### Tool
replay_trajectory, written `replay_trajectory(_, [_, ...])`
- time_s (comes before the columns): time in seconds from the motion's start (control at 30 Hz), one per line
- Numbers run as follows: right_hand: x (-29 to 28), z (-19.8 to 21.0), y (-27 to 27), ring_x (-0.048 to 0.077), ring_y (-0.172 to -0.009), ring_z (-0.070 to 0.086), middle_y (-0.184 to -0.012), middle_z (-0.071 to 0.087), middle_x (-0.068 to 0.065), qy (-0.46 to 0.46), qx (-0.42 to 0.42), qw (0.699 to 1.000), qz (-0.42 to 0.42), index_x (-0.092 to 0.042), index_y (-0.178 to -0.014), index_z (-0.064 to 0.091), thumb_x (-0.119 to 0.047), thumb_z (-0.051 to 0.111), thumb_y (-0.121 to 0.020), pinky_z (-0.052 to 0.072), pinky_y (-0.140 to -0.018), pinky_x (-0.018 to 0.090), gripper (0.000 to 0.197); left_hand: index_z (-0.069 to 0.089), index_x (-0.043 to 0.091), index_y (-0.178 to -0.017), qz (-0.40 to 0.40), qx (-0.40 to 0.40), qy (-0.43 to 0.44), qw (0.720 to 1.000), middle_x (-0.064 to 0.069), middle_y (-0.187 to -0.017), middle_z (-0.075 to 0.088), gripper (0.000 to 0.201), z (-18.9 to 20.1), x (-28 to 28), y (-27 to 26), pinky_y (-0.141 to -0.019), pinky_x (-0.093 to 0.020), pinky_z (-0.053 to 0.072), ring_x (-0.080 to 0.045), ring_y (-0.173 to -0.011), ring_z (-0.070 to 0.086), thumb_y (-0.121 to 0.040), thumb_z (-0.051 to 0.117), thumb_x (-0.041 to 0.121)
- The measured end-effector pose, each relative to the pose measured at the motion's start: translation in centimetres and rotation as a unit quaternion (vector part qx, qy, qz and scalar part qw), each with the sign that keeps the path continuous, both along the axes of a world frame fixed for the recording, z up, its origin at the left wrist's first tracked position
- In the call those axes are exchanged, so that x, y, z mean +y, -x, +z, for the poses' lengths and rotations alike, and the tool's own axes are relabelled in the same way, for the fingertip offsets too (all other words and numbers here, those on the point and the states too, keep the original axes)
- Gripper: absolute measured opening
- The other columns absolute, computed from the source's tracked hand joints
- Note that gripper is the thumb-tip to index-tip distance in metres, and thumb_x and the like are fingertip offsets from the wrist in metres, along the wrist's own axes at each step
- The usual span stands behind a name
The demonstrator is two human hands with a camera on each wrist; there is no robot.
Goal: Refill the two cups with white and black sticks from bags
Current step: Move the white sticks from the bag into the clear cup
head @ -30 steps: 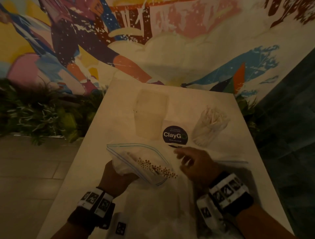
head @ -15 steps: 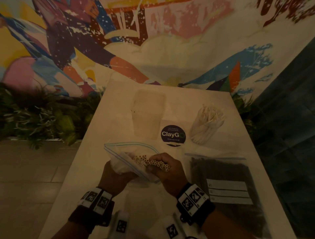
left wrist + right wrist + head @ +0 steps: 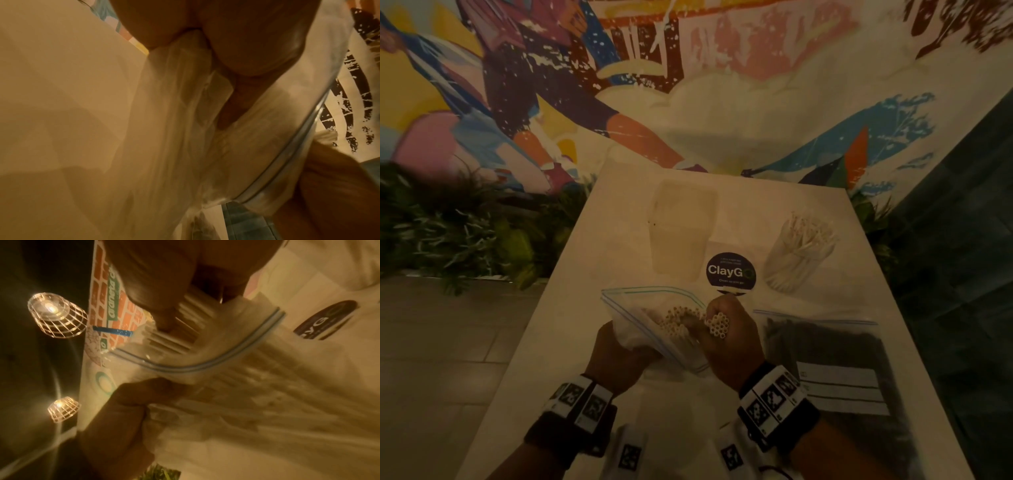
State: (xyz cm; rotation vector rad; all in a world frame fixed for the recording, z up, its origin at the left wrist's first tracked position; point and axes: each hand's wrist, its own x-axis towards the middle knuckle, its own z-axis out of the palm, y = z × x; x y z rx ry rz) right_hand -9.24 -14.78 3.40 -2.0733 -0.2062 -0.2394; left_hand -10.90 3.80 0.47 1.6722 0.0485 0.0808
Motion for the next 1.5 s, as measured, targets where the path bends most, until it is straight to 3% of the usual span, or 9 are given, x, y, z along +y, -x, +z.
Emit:
replay_trajectory(0.27, [-0.3, -0.4, -0.2, 0.003, -0.054, 0.037, -0.056, 0.033, -0.008, -0.009, 0.029, 0.999, -0.012, -0.029, -0.064, 0.033, -0.064, 0.068, -0.064, 0.029, -0.051, 0.012, 0.05, 0.066, 0.042, -0.071, -0.022, -0.025, -0.08, 0.996, 0.025, -0.073, 0.068, 0.028, 0.4, 0.2, -0.1, -0.066, -0.006, 0.047, 0.017, -0.075, 0.06, -0.043, 0.067, 0.044])
replay_trajectory(0.4, [-0.4, -0.4, 0.2, 0.004, -0.05, 0.036, -0.054, 0.031, -0.008, -0.012, 0.043, 0.999, -0.023, -0.023, -0.061, 0.032, -0.05, 0.082, -0.061, 0.028, -0.048, 0.013, 0.056, 0.067, 0.048, -0.079, -0.038, -0.03, -0.091, 0.995, 0.021, -0.078, 0.069, 0.032, 0.3, 0.5, 0.1, -0.07, -0.012, 0.05, 0.005, -0.078, 0.063, -0.047, 0.067, 0.048])
replay_trajectory(0.53, [-0.1, -1.0, 0.2, 0.003, -0.052, 0.039, -0.053, 0.032, -0.01, -0.005, 0.063, 0.998, -0.018, -0.027, -0.059, 0.032, -0.061, 0.078, -0.057, 0.029, -0.05, 0.014, 0.058, 0.064, 0.028, -0.068, -0.026, -0.024, -0.083, 0.996, 0.012, -0.063, 0.067, 0.033, 0.1, 0.5, -0.1, -0.062, -0.002, 0.045, 0.015, -0.069, 0.06, -0.041, 0.068, 0.047])
replay_trajectory(0.73, [-0.1, 1.0, 0.7, 0.005, -0.048, 0.036, -0.052, 0.032, -0.008, -0.038, 0.013, 0.999, -0.025, -0.021, -0.058, 0.033, -0.063, 0.065, -0.065, 0.027, -0.048, 0.011, 0.052, 0.067, 0.03, -0.081, -0.034, -0.025, -0.081, 0.996, 0.008, -0.079, 0.07, 0.04, -0.8, 1.1, -0.1, -0.073, -0.024, 0.054, 0.003, -0.08, 0.065, -0.045, 0.072, 0.046])
replay_trajectory(0.97, [-0.5, 3.6, 0.5, 0.019, -0.057, 0.051, -0.061, 0.056, 0.005, -0.095, -0.011, 0.995, -0.018, -0.028, -0.06, 0.045, -0.046, 0.07, -0.071, 0.042, -0.055, 0.028, 0.033, 0.058, 0.061, -0.095, -0.049, -0.057, -0.14, 0.987, 0.036, -0.095, 0.063, 0.046, -0.7, 1.0, -0.6, -0.075, -0.003, 0.044, 0.014, -0.088, 0.059, -0.052, 0.07, 0.052])
replay_trajectory(1.2, [-0.5, 4.6, 0.3, 0.02, -0.067, 0.064, -0.064, 0.064, 0.008, -0.215, 0.004, 0.976, -0.028, -0.016, -0.067, 0.042, -0.026, 0.069, -0.076, 0.051, -0.07, 0.025, 0.03, 0.067, 0.041, -0.093, -0.043, -0.031, -0.126, 0.991, 0.01, -0.094, 0.07, 0.043, -1.1, 1.4, -0.4, -0.082, -0.028, 0.054, -0.004, -0.089, 0.065, -0.052, 0.071, 0.052])
replay_trajectory(1.3, [-0.7, 6.0, 0.2, 0.016, -0.05, 0.057, -0.053, 0.054, 0.019, -0.269, -0.039, 0.962, -0.029, -0.01, -0.067, 0.038, -0.015, 0.065, -0.081, 0.05, -0.061, 0.023, 0.031, 0.069, 0.021, -0.097, -0.041, -0.007, -0.115, 0.993, 0.001, -0.094, 0.071, 0.054, -1.4, 1.5, -0.4, -0.083, -0.046, 0.055, -0.017, -0.093, 0.067, -0.052, 0.074, 0.05])
replay_trajectory(1.4, [-1.4, 8.2, -0.3, 0.021, -0.038, 0.046, -0.045, 0.043, 0.003, -0.304, -0.083, 0.948, -0.045, -0.025, -0.062, 0.042, -0.017, 0.068, -0.08, 0.046, -0.045, 0.032, 0.032, 0.069, 0.017, -0.096, -0.041, -0.002, -0.113, 0.993, 0.0, -0.094, 0.071, 0.056, -1.3, 1.4, -0.3, -0.081, -0.048, 0.055, -0.019, -0.092, 0.067, -0.051, 0.075, 0.049])
replay_trajectory(1.5, [-3.0, 11.0, -1.4, 0.02, -0.034, 0.038, -0.047, 0.043, 0.0, -0.356, -0.108, 0.927, -0.054, -0.027, -0.06, 0.046, 0.001, 0.059, -0.078, 0.04, -0.042, 0.025, 0.036, 0.069, 0.014, -0.097, -0.042, -0.006, -0.116, 0.992, -0.002, -0.094, 0.071, 0.061, -1.3, 1.4, -0.3, -0.082, -0.049, 0.054, -0.021, -0.093, 0.066, -0.051, 0.075, 0.053])
